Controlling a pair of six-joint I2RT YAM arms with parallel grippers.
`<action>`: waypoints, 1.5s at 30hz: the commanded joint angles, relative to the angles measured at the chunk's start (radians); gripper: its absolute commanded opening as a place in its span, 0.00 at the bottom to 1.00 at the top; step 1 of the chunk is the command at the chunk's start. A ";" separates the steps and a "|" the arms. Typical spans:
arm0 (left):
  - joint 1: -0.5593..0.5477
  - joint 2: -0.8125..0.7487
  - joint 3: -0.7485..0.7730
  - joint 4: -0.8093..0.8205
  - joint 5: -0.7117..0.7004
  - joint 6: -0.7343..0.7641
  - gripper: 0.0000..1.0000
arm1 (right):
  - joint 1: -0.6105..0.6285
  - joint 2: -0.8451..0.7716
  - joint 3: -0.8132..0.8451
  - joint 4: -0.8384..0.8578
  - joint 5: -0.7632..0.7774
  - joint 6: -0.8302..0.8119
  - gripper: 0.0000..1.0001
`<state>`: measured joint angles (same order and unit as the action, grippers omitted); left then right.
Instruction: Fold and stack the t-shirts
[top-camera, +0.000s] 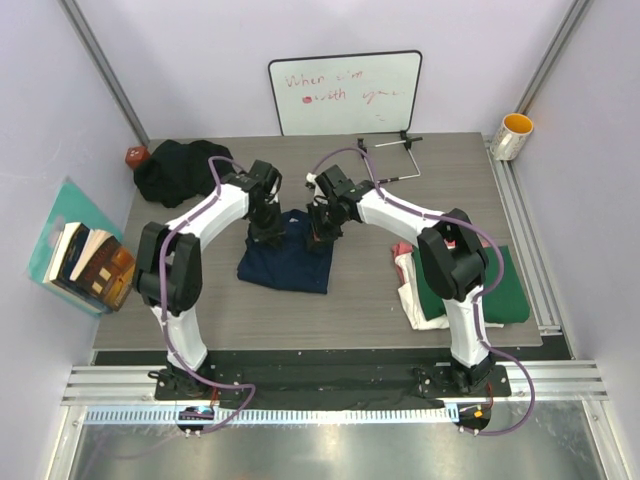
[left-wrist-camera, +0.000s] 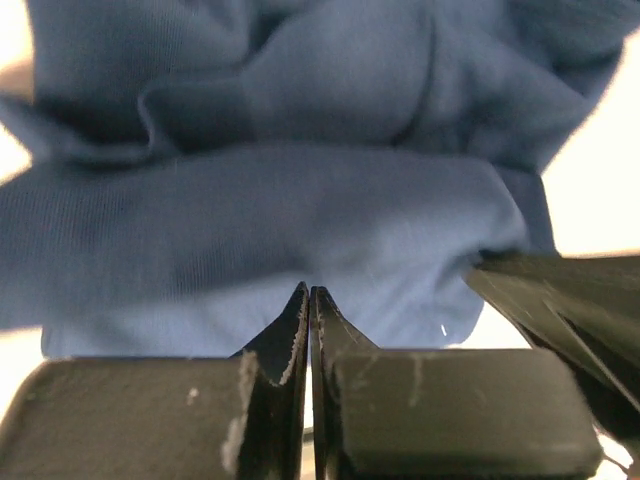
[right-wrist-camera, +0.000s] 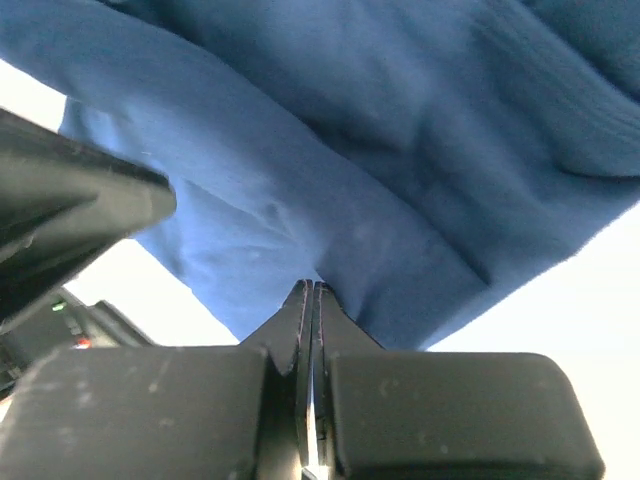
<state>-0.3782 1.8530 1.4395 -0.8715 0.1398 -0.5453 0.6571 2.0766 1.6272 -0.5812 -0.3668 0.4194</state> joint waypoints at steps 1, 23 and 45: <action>0.007 0.102 0.050 0.072 -0.034 0.013 0.00 | -0.020 0.029 0.084 -0.077 0.091 -0.062 0.01; 0.108 0.232 0.210 0.040 -0.114 0.044 0.00 | -0.085 0.229 0.270 -0.109 0.184 -0.096 0.01; 0.303 0.391 0.371 0.026 -0.078 0.087 0.00 | -0.090 0.254 0.192 -0.065 0.181 -0.091 0.01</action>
<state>-0.1303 2.2238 1.7950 -0.8680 0.1326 -0.4885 0.5728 2.3016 1.8526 -0.5991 -0.2386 0.3439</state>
